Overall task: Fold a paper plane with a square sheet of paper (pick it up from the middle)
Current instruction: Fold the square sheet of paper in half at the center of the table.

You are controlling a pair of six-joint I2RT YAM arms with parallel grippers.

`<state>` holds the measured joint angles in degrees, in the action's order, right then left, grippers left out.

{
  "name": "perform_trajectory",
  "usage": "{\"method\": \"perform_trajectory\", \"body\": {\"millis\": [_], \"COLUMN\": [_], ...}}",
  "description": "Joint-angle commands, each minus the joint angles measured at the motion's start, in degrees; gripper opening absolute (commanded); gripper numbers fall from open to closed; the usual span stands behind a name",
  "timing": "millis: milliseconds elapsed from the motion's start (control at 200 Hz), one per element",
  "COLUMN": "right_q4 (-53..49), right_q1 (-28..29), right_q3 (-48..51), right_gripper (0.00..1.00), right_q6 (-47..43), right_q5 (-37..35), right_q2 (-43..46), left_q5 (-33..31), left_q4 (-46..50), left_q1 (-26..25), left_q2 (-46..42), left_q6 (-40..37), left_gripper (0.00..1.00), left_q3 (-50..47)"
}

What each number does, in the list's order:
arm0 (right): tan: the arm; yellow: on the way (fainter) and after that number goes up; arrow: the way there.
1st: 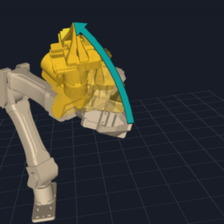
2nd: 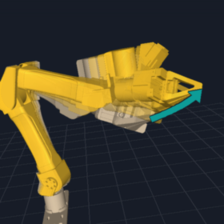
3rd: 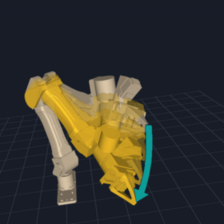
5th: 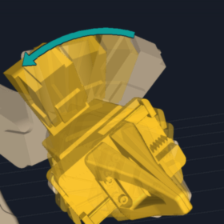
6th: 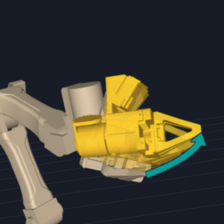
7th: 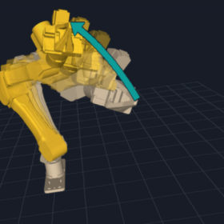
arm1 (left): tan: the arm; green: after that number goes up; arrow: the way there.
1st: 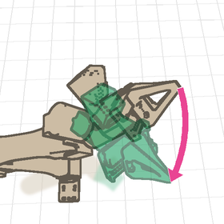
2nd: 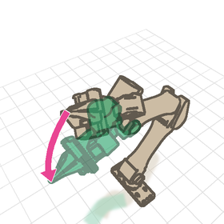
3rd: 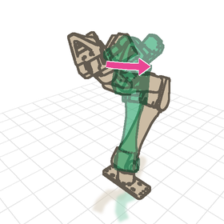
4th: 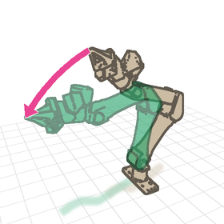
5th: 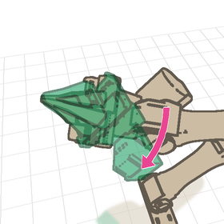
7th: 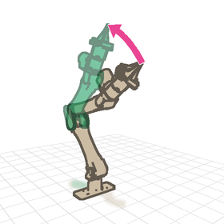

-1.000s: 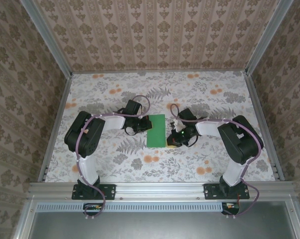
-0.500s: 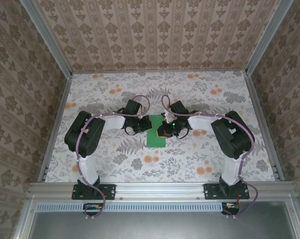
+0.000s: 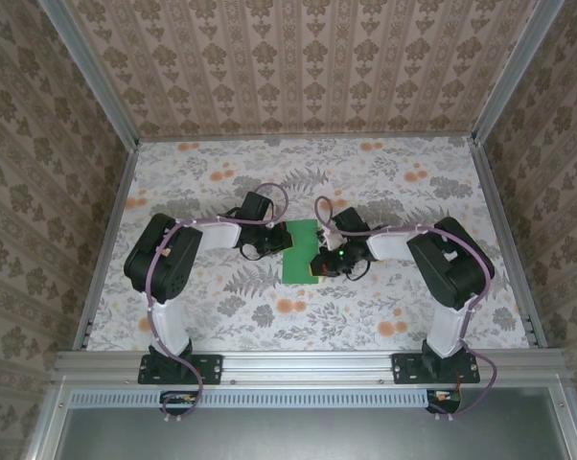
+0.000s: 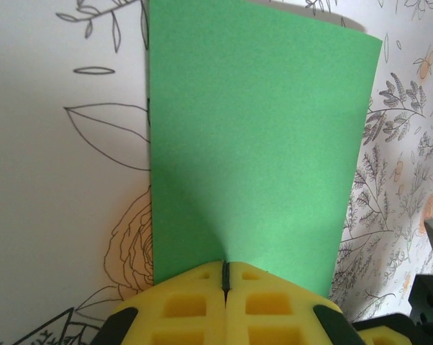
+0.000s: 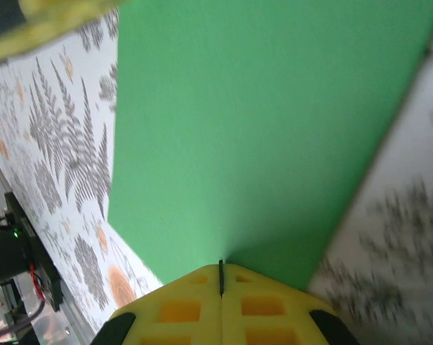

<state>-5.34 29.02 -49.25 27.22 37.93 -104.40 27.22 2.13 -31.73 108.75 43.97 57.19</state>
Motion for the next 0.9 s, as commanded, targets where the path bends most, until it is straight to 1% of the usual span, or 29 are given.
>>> {"method": "perform_trajectory", "body": {"millis": [0,155,285,355,420,490,580,660,755,820,895], "right_q4": [-6.7,-8.2,-7.5,-6.4,-5.9,-6.8,-5.6,-5.4,-4.8,-4.3,-3.8], "right_q1": [0.2,0.1,-0.7,-1.2,-1.4,-1.4,-1.4,-1.4,-1.4,-1.4,-1.4], "right_q3": [5.9,5.7,1.4,-1.4,-4.3,-8.1,-10.9,-13.0,-14.6,-15.0,-15.4], "right_gripper": [0.00,0.00,0.00,0.00,0.00,0.00,0.00,0.00,0.00,0.00,0.00], "right_q6": [-1.5,-1.3,0.4,1.4,2.2,2.8,4.4,5.6,6.9,7.5,8.2], "right_q5": [-1.6,-3.2,-4.6,-5.4,-5.8,-5.8,-5.7,-7.0,-6.7,-6.1,-5.8], "right_q2": [2.6,6.3,9.6,9.8,8.2,4.6,0.8,-1.8,-4.1,-5.4,-6.4], "left_q5": [-9.5,-9.0,-8.8,-9.1,-9.3,-8.8,-6.0,-3.4,-1.5,-0.6,-0.1], "left_q4": [10.7,11.6,12.1,12.4,11.9,11.0,8.6,6.3,4.7,4.3,4.3], "left_q1": [0.2,0.3,0.3,0.7,1.1,1.6,1.9,1.9,1.8,1.5,1.0], "left_q2": [6.4,6.6,4.7,2.6,0.2,-2.3,-5.1,-6.8,-7.5,-7.1,-5.8], "left_q6": [0.4,-0.9,-2.2,-2.3,-2.2,-2.0,-2.9,-3.8,-4.5,-4.9,-5.2], "left_gripper": [0.00,0.00,0.00,0.00,0.00,0.00,0.00,0.00,0.00,0.03,0.04], "left_q3": [-3.1,-1.0,0.0,-0.2,-1.0,-2.1,-3.1,-2.8,-1.1,0.6,2.8]}}
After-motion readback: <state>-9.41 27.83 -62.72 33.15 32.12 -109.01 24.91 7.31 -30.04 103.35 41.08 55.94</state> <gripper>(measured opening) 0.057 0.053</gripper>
